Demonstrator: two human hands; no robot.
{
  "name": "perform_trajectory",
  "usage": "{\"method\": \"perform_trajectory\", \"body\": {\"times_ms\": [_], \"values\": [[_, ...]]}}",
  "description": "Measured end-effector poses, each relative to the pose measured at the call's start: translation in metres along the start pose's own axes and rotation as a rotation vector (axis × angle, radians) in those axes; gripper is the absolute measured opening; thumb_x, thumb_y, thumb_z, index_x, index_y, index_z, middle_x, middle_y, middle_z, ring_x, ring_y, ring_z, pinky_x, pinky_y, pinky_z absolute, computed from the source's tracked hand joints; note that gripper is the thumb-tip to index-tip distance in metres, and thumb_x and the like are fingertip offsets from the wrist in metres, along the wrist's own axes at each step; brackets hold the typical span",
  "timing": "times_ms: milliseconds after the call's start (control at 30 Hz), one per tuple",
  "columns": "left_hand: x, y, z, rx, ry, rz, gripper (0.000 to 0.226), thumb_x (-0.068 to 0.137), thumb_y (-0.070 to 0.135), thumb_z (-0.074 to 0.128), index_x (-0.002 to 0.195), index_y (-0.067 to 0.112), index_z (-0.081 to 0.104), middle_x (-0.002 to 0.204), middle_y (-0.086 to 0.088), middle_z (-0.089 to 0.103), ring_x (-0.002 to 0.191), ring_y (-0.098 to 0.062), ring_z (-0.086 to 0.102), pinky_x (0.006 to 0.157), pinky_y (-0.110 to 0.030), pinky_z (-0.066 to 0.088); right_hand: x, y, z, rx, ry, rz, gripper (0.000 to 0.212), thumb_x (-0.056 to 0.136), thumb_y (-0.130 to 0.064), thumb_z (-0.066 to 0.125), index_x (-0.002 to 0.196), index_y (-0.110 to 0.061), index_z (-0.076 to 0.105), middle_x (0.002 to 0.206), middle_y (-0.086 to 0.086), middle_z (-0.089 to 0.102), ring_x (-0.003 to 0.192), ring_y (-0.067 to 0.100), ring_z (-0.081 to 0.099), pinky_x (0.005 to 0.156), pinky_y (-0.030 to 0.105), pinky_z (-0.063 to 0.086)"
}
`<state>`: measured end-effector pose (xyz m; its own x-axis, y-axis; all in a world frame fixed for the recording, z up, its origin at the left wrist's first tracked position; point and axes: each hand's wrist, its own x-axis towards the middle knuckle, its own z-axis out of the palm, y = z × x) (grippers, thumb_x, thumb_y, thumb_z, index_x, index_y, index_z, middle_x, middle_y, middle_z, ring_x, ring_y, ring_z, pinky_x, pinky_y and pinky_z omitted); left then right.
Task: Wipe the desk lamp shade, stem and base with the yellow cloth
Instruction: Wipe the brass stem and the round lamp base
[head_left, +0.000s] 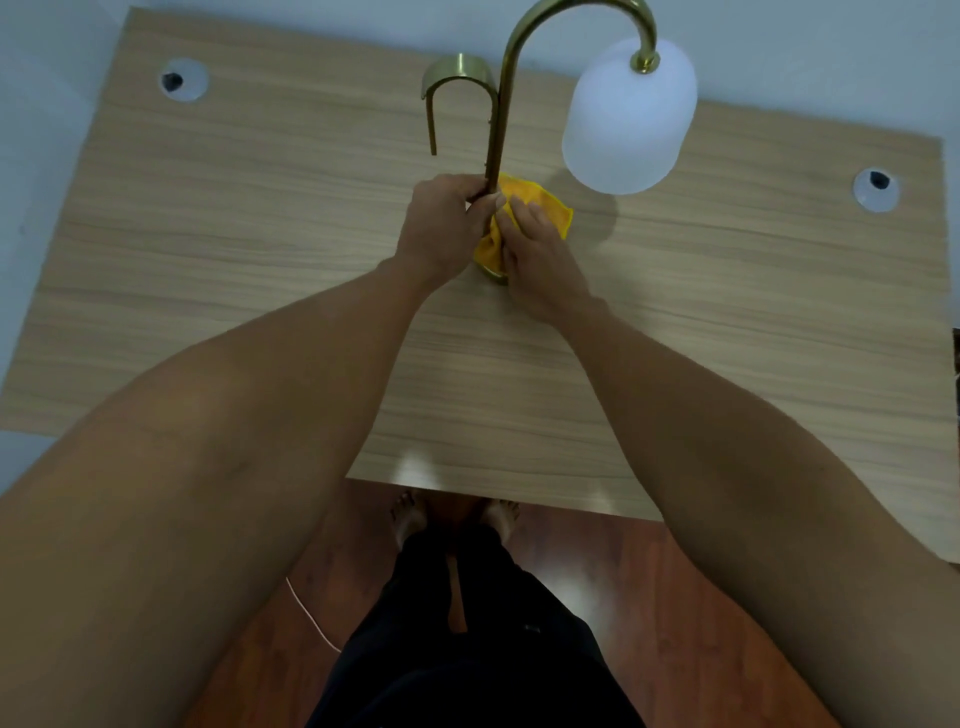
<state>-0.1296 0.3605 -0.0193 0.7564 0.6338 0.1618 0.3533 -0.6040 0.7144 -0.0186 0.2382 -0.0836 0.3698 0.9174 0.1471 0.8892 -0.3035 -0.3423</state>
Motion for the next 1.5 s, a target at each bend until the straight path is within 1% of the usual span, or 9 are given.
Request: {"method": "perform_trajectory", "body": {"times_ms": [133,433,567,667,800,1000,1233,1400,1500], "values": [[-0.001,0.001,0.002,-0.003,0.010,-0.008,0.025,0.094,0.029,0.061,0.094,0.010,0.077,0.083,-0.004,0.076,0.079,-0.018,0.070,0.073,-0.034,0.052,-0.023,-0.015,0.007,-0.035,0.021,0.067,0.051,0.101,-0.020,0.037,0.145,0.004,0.050,0.153,0.027,0.046,0.139,0.050,0.044,0.115,0.060,0.037],[-0.001,0.007,-0.001,-0.054,-0.030,-0.099,0.027,0.096,0.034,0.061,0.104,0.015,0.079,0.091,0.001,0.077,0.088,-0.012,0.070,0.082,-0.030,0.056,-0.037,-0.037,-0.012,0.325,0.108,0.137,0.023,0.092,-0.001,0.058,0.109,-0.003,0.073,0.103,0.012,0.074,0.087,0.027,0.063,0.078,0.036,0.050],[0.000,0.005,-0.001,-0.035,-0.022,-0.083,0.025,0.096,0.033,0.063,0.102,0.015,0.078,0.085,0.000,0.076,0.082,-0.013,0.069,0.075,-0.030,0.055,-0.032,-0.038,-0.036,0.473,0.534,0.474,0.022,0.094,0.008,0.051,0.102,0.002,0.070,0.098,0.013,0.068,0.093,0.015,0.053,0.081,0.016,0.038],[0.001,0.003,0.001,-0.017,-0.023,-0.071,0.025,0.095,0.034,0.063,0.099,0.015,0.079,0.084,0.000,0.076,0.081,-0.014,0.069,0.075,-0.032,0.055,-0.009,-0.025,-0.032,0.378,0.439,0.316,0.023,0.090,0.004,0.049,0.094,-0.001,0.071,0.096,0.006,0.070,0.090,0.010,0.055,0.081,0.026,0.045],[0.001,0.000,0.002,-0.026,-0.016,-0.076,0.027,0.092,0.035,0.062,0.098,0.014,0.079,0.088,-0.002,0.078,0.085,-0.016,0.072,0.080,-0.038,0.056,-0.010,-0.016,0.005,0.012,0.234,0.079,0.045,0.089,-0.017,0.042,0.118,0.001,0.072,0.125,0.023,0.070,0.112,0.046,0.066,0.094,0.051,0.054],[-0.002,0.006,0.001,-0.051,-0.003,-0.097,0.026,0.094,0.034,0.063,0.102,0.015,0.079,0.090,-0.001,0.078,0.088,-0.013,0.072,0.083,-0.033,0.056,-0.027,-0.031,0.011,0.111,0.238,0.062,0.026,0.081,0.002,0.060,0.102,0.001,0.076,0.106,0.017,0.076,0.103,0.038,0.070,0.093,0.043,0.054],[-0.002,0.014,-0.011,-0.055,-0.141,-0.196,0.026,0.096,0.034,0.063,0.107,0.014,0.077,0.095,-0.003,0.076,0.091,-0.017,0.070,0.075,-0.017,0.050,-0.050,-0.067,-0.022,0.770,-0.172,0.410,0.022,0.099,-0.008,0.055,0.105,-0.012,0.075,0.098,0.011,0.074,0.088,0.018,0.063,0.080,0.034,0.051],[-0.025,0.013,-0.035,0.009,-0.284,-0.258,0.059,0.100,0.053,0.046,0.136,0.009,0.060,0.136,-0.012,0.063,0.128,-0.026,0.057,0.100,-0.028,0.040,-0.064,-0.079,-0.058,1.534,-0.196,0.901,0.025,0.101,-0.015,0.049,0.102,-0.012,0.074,0.095,0.015,0.072,0.090,0.031,0.067,0.078,0.044,0.058],[-0.043,0.015,-0.044,-0.184,-0.237,-0.434,0.054,0.103,0.051,0.045,0.117,0.006,0.071,0.120,-0.013,0.071,0.114,-0.028,0.063,0.092,-0.033,0.045,-0.065,-0.079,-0.074,1.741,-0.202,1.027,0.040,0.102,-0.025,0.042,0.122,-0.005,0.071,0.110,0.018,0.075,0.097,0.033,0.071,0.089,0.042,0.059]]}}
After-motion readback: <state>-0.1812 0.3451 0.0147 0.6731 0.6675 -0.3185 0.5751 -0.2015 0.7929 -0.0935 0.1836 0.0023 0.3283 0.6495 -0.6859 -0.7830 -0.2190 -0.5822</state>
